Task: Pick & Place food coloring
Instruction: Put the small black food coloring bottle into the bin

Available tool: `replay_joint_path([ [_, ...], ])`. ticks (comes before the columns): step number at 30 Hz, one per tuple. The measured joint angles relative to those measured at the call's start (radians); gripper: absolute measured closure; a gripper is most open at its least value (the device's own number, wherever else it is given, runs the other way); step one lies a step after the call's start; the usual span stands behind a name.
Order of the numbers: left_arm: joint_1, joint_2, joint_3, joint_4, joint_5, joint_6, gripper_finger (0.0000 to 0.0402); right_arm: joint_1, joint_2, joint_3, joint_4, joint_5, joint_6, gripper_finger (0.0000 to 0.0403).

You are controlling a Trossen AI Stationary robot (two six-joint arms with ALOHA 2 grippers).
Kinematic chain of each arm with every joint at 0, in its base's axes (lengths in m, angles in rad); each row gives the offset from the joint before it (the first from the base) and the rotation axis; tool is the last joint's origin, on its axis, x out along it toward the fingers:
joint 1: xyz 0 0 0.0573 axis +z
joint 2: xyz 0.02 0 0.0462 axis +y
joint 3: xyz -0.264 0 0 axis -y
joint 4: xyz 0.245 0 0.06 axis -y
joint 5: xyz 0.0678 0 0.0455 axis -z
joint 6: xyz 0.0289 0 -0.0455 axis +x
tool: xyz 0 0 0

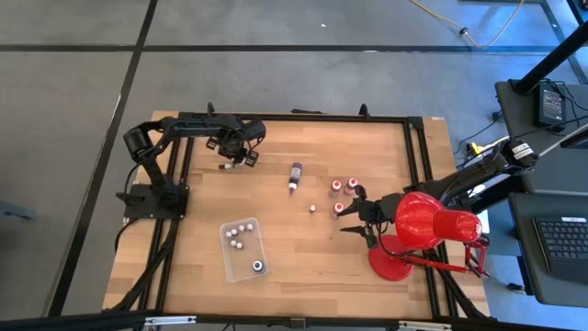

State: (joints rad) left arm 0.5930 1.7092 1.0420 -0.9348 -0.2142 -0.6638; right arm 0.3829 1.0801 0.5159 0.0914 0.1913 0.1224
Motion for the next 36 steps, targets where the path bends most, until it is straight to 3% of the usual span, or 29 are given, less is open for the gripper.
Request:
replay_joint_path([
  [14, -0.013, -0.013, 0.001, -0.026, 0.003, 0.023, 0.0338, 0.0, 0.0, 0.0, 0.0, 0.0, 0.0, 0.0192],
  [21, -0.081, -0.132, 0.024, -0.113, -0.001, -0.001, 0.0338, 0.0, 0.0, 0.0, -0.004, 0.0, 0.004, 0.0192],
  [27, -0.238, -0.298, 0.025, -0.117, 0.05, -0.019, 0.0339, 0.0, 0.0, 0.0, -0.008, 0.0, 0.005, 0.0192],
  [32, -0.449, -0.402, 0.025, -0.117, 0.128, -0.007, 0.0339, 0.0, 0.0, 0.0, -0.008, 0.0, 0.007, 0.0192],
  [36, -0.643, -0.433, 0.025, -0.111, 0.127, -0.083, 0.034, 0.0, 0.0, 0.0, -0.008, 0.0, 0.007, 0.0192],
])
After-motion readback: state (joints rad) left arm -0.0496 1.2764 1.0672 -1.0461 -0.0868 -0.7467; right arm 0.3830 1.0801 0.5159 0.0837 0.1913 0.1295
